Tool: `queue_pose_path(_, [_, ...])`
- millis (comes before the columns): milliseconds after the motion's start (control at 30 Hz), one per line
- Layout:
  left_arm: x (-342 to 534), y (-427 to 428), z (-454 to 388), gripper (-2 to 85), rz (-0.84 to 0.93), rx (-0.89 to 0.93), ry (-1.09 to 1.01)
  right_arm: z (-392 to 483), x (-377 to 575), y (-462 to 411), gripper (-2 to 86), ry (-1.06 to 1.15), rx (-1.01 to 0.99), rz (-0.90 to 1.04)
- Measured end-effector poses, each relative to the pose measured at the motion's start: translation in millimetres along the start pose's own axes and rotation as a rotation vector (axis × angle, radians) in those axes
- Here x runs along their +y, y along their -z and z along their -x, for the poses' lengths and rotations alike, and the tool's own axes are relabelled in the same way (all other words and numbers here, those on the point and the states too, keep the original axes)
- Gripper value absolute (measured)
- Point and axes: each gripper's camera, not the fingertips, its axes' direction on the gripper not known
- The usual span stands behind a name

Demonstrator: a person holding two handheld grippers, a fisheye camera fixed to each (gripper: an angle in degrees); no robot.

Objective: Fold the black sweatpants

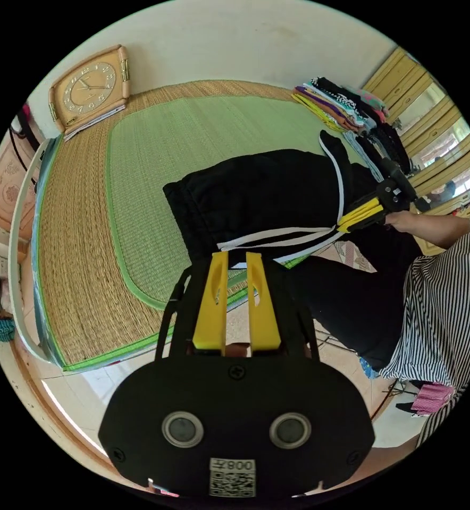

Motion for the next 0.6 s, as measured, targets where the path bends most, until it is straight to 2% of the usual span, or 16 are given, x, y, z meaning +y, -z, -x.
queue_pose_path(133, [14.7,-15.6,-3.1,4.8,-0.085,0.093,0.056,-6.5,3.2,-5.5,1.6,-0.003,0.003,-0.006])
queue_pose_path(300, [28.9,-70.9,5.6,0.9,0.054,-0.003,0.188,-17.2,6.7,-9.7,1.7,-0.025,-0.013,-0.010])
queue_pose_path(400, [40.7,-77.3,13.9,0.4,0.012,0.042,0.261,-27.6,10.1,-11.1,1.8,-0.053,-0.049,-0.020])
queue_pose_path(600, [45.9,-87.5,4.1,0.1,0.042,-0.028,0.255,-46.5,21.0,-8.9,1.8,-0.106,-0.153,-0.062])
